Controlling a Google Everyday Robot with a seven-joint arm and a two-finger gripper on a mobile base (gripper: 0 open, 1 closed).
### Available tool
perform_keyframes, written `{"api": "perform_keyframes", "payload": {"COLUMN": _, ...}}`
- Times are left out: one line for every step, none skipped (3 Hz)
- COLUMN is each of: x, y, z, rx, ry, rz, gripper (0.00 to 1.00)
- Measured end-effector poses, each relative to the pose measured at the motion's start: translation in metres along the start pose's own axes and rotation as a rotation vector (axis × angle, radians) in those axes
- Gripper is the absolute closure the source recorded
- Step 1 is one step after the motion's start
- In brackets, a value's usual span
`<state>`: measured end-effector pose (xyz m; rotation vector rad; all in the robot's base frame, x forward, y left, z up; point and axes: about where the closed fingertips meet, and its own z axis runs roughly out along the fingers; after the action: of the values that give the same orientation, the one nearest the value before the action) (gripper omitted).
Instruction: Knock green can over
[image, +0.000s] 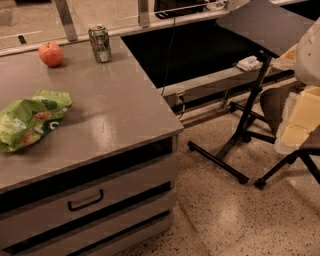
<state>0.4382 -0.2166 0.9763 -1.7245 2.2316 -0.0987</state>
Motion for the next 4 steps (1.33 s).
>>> {"api": "perform_keyframes", "payload": {"x": 0.0, "y": 0.0, "z": 0.0, "rx": 0.0, "ry": 0.0, "rz": 0.0, "gripper": 0.0}}
{"api": "perform_keyframes", "payload": {"x": -0.02, "y": -0.023, "z": 0.004, "rx": 0.012, "ry": -0.043, "rz": -0.036, "gripper": 0.0}}
{"api": "perform_keyframes", "payload": {"x": -0.069, "y": -0.065, "z": 0.022, "rx": 0.0, "ry": -0.148, "rz": -0.067, "gripper": 0.0}}
{"api": "perform_keyframes", "payload": {"x": -0.158, "y": -0.121, "z": 0.054, "rx": -0.022, "ry": -0.321, "rz": -0.087, "gripper": 0.0}}
